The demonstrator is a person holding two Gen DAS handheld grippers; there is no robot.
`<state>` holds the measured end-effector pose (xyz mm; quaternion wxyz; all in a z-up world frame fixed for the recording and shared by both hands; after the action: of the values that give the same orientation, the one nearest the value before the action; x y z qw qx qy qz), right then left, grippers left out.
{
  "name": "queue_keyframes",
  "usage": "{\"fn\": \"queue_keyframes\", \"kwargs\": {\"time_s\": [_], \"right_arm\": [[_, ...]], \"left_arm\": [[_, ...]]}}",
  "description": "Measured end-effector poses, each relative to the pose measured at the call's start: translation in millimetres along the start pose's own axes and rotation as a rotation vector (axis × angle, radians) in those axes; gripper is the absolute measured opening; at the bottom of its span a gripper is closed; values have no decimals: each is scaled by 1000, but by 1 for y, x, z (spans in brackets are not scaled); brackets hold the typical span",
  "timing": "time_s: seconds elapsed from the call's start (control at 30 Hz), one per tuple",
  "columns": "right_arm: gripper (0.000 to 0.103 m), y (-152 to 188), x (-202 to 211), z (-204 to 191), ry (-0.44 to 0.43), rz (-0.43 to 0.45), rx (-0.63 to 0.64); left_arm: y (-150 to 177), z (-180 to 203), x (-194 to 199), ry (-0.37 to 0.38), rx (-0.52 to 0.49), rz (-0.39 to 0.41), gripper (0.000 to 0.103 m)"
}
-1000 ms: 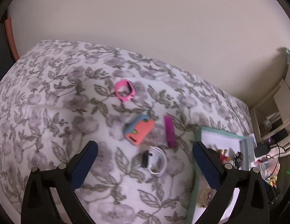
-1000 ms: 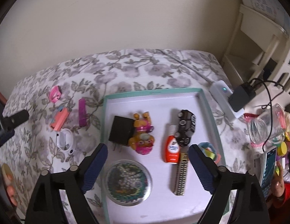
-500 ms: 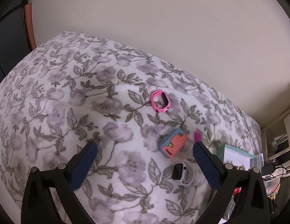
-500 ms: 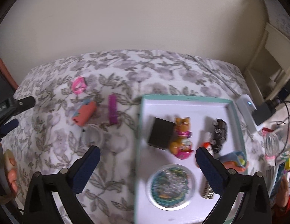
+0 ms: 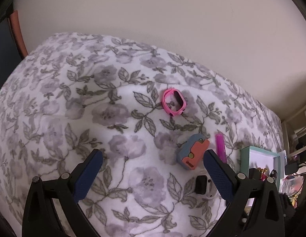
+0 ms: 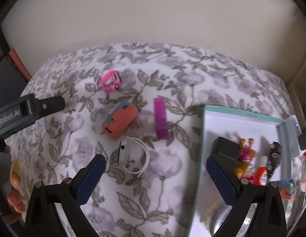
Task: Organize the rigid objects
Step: 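Move the left tool to the blue-orange case while the right tool approaches the white watch, then close the left tool on the blue-orange case while the right tool grasps the white watch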
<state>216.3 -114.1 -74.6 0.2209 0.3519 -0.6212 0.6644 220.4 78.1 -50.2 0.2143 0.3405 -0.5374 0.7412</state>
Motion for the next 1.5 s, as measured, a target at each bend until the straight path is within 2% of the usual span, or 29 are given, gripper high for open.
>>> {"fn": "queue_keyframes", "kwargs": {"time_s": [0.27, 0.47, 0.6, 0.8, 0.97, 1.1, 1.17, 1.2, 1.3, 1.4, 1.5], "right_arm": [[101, 12, -34, -14, -23, -49, 16], [98, 20, -47, -15, -21, -74, 21], [98, 27, -53, -13, -21, -93, 20], [91, 33, -59, -9, -37, -117, -9], [81, 32, -59, -7, -70, -119, -43], [74, 32, -58, -4, -114, -120, -92], [70, 30, -58, -4, -134, -121, -115], [69, 32, -57, -3, -140, -120, -120], [68, 34, -52, -5, -141, -117, -124], [68, 34, -52, -5, -139, -114, -122], [68, 35, -52, -4, -137, -109, -117]], "left_arm": [[12, 10, -29, 56, -5, -57, 101], [18, 15, -41, 68, -13, -75, 101], [22, 23, -48, 101, -15, -88, 101], [30, 39, -61, 115, -65, -101, 101], [37, 59, -71, 136, -123, -103, 101], [39, 65, -78, 143, -129, -105, 100], [41, 67, -81, 142, -135, -106, 91], [42, 68, -83, 138, -141, -111, 83], [48, 69, -88, 135, -153, -124, 78], [52, 70, -90, 129, -176, -120, 68], [50, 73, -90, 150, -158, -118, 53]]}}
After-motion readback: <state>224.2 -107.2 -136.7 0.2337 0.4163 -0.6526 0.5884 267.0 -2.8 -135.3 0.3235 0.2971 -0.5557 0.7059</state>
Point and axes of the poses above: each gripper's, at about its wrist camera, not at the fingertips, and x roughly against the way its jaws point, z to its right, y to its underside, the point moved 9 cm from there along -x, roughly the way its jaws point, and after that the axes turned 15 degrees about z, right-handed, at the moved point
